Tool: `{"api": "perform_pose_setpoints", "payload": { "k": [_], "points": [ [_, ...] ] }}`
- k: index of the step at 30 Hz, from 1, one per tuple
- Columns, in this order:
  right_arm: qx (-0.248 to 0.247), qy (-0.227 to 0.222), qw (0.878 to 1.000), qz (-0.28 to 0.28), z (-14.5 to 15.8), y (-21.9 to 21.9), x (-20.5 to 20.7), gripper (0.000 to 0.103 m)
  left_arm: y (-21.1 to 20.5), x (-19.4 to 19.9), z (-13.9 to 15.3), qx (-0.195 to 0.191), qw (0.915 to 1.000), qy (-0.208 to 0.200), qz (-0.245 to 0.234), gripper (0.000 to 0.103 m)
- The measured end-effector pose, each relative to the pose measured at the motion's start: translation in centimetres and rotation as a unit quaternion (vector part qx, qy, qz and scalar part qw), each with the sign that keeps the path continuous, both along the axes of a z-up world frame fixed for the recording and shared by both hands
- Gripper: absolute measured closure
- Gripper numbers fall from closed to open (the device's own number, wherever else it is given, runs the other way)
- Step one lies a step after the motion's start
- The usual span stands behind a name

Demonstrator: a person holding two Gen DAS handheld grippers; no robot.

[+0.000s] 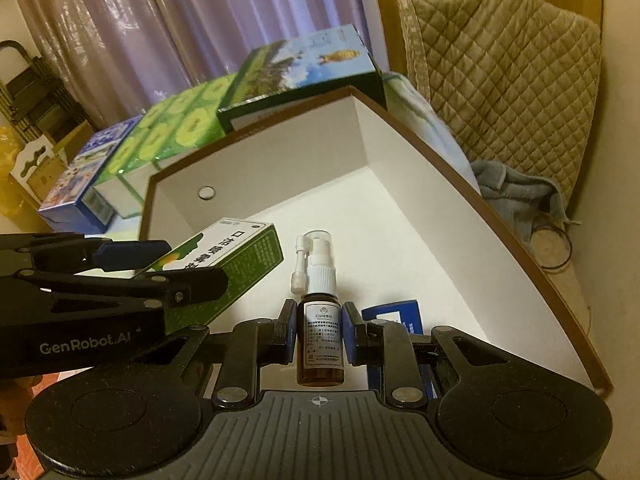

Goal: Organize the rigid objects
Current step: 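Carry both items into the brown box and open both tools to release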

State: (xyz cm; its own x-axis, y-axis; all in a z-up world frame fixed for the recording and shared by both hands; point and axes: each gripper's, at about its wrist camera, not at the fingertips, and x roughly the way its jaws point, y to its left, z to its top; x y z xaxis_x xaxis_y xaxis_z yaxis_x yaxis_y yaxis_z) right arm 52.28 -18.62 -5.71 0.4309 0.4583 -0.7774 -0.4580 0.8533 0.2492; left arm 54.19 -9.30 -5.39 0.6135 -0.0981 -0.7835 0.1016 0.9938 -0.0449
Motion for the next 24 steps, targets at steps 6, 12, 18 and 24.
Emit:
{"api": "perform_pose_setpoints", "payload": {
  "k": [6, 12, 18, 24],
  "points": [
    [-0.009, 0.013, 1.0, 0.0, -1.2, 0.4, 1.5, 0.083, 0.6, 1.7, -1.4, -0.005, 0.9998, 0.014, 0.013, 0.052],
    [-0.014, 0.012, 1.0, 0.001, -1.6, 0.7, 2.1, 0.083, 1.4, 3.0, -2.6, -0.021, 0.9987, 0.039, 0.027, 0.051],
    [-0.023, 0.009, 1.0, 0.007, -1.6, 1.2, 2.5, 0.083, 1.5, 2.8, -2.5, -0.017, 0.9991, 0.036, 0.016, 0.05],
    [-0.037, -0.002, 0.999, 0.016, -1.7, 1.6, 2.5, 0.082, 1.5, 2.6, -2.5, -0.012, 0.9991, 0.04, 0.011, 0.05]
  ]
}}
